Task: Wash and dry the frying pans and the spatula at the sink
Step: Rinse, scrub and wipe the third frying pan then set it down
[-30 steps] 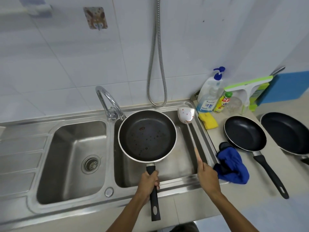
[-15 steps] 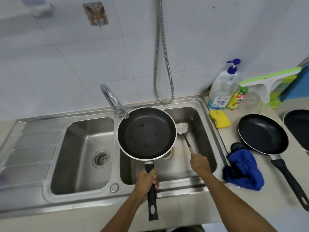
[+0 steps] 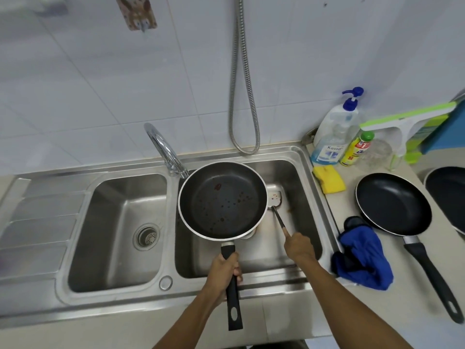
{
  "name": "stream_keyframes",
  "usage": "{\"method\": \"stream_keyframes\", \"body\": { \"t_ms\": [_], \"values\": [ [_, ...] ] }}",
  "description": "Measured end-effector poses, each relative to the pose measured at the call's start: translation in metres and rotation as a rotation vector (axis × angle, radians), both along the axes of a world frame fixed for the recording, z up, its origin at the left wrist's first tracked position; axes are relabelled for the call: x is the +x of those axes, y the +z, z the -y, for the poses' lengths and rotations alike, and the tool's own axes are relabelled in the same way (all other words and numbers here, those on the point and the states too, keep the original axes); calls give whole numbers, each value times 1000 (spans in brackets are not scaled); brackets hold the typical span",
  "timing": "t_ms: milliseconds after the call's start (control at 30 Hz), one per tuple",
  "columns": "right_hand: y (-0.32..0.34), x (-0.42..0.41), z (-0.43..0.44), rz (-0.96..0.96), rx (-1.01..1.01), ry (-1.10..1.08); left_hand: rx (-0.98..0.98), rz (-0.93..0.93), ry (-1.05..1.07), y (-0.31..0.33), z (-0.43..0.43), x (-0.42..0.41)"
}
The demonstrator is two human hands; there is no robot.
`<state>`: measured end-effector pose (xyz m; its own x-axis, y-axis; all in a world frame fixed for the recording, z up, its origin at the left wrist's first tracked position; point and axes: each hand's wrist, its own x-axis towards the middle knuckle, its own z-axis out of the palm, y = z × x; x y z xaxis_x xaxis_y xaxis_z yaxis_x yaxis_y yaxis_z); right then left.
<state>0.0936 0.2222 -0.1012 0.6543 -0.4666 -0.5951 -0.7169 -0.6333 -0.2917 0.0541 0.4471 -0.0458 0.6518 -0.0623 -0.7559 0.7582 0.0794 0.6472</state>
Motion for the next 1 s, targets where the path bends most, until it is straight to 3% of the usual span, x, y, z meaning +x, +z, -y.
{"method": "stream_keyframes", "body": {
  "t_ms": [100,167,233,400,467,533,667,767,867,933,1000],
  "values": [
    [9,-6,-10,101,-269,173,8,4,8,0,4,5],
    [24,-11,-28,274,-302,224,39,22,-6,1,8,10],
    [37,-21,-51,361,-96,178,67,57,-23,0,11,14],
    [63,-64,-111,87,452,-77,168,168,-110,-11,16,18],
    [72,-77,-122,-9,731,-304,177,181,-124,-12,19,19],
    [82,-85,-127,-46,874,-432,172,184,-138,-11,19,20],
    [86,-94,-143,246,568,-295,140,181,-243,0,19,21],
    [76,-96,-145,269,402,-203,62,149,-341,13,7,17],
    [68,-98,-135,277,397,-235,105,13,-781,22,-52,37],
    [75,-98,-130,279,396,-244,348,-155,-1064,35,-106,75],
    [77,-101,-126,306,370,-212,815,-74,-1201,55,-149,126]
  ]
}}
